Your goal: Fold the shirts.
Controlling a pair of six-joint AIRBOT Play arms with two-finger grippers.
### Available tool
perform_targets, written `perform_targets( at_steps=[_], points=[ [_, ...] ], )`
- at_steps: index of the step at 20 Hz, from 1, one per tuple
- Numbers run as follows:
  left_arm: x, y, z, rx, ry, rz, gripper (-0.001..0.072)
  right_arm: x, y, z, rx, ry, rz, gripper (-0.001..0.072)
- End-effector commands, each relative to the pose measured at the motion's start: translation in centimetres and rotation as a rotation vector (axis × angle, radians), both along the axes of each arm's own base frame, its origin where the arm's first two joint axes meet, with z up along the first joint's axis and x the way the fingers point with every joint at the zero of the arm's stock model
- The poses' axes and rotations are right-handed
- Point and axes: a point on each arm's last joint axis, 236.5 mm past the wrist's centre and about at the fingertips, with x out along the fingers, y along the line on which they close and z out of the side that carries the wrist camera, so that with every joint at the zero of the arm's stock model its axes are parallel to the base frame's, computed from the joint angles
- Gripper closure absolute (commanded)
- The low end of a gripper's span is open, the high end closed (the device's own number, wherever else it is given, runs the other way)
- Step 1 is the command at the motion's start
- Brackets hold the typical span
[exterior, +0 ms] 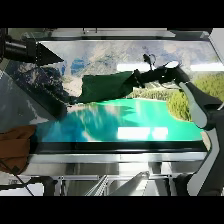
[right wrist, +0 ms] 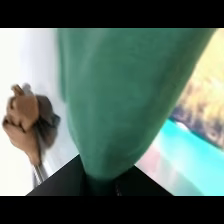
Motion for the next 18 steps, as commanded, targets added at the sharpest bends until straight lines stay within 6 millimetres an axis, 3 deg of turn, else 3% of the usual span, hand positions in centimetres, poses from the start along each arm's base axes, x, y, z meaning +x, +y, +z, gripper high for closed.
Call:
perform_targets(
  at_steps=[1, 5, 8, 11, 14, 18],
  points=[
    [0.0, 0.0, 0.0, 0.0, 0.0, -0.002, 0.0691, 1.0, -5.1, 8.3, -0.035, -0.06, -0.137, 0.0681],
    [-0.1, 0.0, 0.0, -0.001, 0.008, -0.001, 0.0691, -1.8, -17.1, 13.0, -0.368, -0.023, -0.368, 0.068],
    [-0.8, -0.4, -0.2, 0.004, 0.023, -0.03, 0.0691, -4.6, -25.1, 17.4, -0.487, -0.03, -0.575, 0.068],
    [-1.6, -1.4, -0.3, 0.007, 0.03, -0.068, 0.0691, -8.7, -31.9, 18.5, -0.574, 0.102, -0.772, 0.068],
    [-2.2, -3.0, -0.3, 0.008, 0.029, -0.108, 0.0691, -13.7, -37.2, 19.7, -0.656, 0.219, -0.95, 0.068],
    [-3.3, -5.2, -0.3, 0.009, 0.027, -0.164, 0.0691, -20.9, -41.1, 23.1, -0.72, 0.23, -1.077, 0.0679]
  ],
)
